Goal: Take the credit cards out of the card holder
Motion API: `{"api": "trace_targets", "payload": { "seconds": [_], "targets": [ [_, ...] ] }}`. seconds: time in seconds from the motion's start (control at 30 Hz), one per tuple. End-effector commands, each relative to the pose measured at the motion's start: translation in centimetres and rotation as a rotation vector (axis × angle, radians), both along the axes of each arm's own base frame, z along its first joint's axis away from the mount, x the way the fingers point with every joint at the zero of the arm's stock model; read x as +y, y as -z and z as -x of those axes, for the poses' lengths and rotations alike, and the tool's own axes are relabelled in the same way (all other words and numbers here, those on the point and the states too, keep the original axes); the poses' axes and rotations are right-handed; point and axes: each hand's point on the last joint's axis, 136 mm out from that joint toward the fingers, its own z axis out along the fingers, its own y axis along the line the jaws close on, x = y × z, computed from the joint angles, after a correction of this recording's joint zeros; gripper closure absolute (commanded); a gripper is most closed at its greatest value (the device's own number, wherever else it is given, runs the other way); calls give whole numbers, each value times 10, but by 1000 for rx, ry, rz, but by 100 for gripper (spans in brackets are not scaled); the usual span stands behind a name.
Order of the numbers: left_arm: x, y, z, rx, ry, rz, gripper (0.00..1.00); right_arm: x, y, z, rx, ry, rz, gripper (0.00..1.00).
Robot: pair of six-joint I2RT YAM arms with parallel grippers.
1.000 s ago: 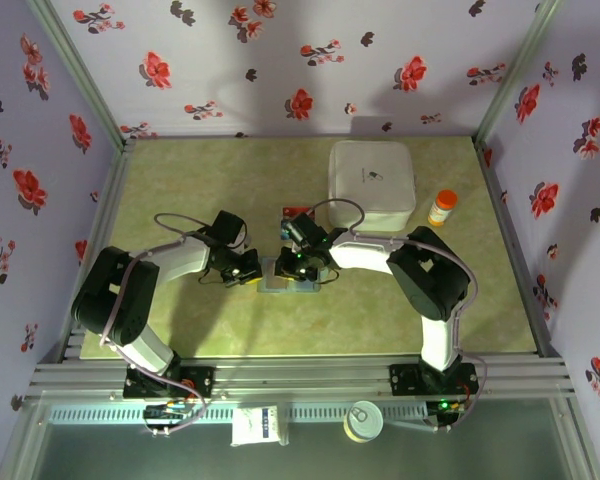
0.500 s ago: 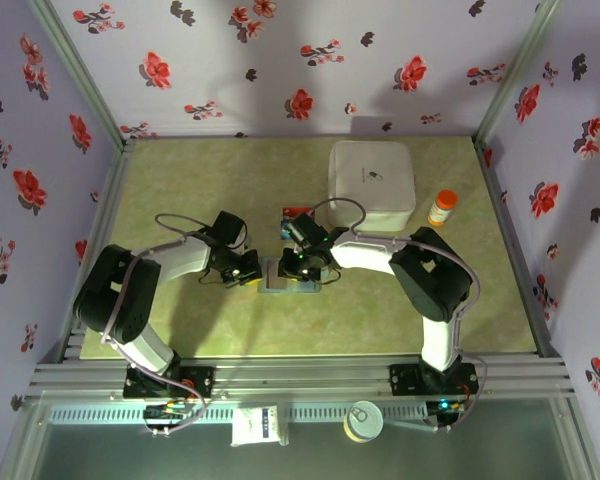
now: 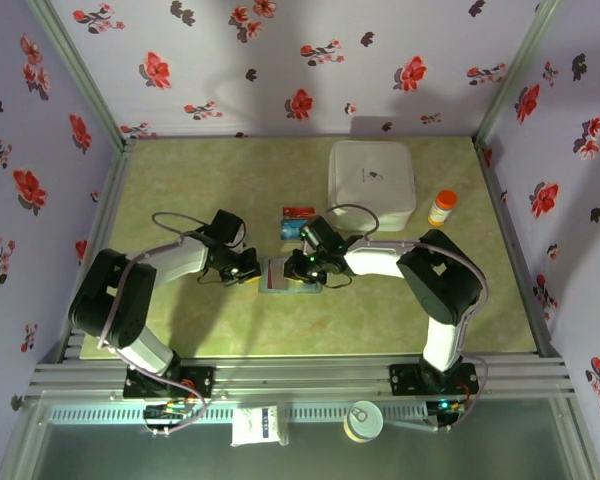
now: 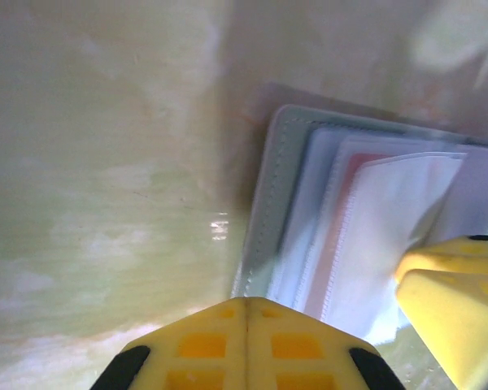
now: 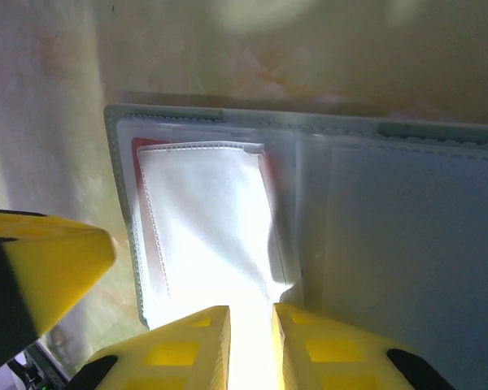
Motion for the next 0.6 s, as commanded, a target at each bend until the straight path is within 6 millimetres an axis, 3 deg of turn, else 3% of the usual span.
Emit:
{"api": "trace_targets", "payload": {
  "seconds": [0.0,0.23,0.57],
  "targets": [
    [0,-27,-10,-62,-20,21,96,-3,-5,0,-2,10,-35,78],
    [-17,-43,-13,-72,-3,86,90,-7,0,0,8,26,-74,79],
    [-38,-29,-11,-35,27,108,73,-10,7,0,29,44,-124,79]
  ]
}}
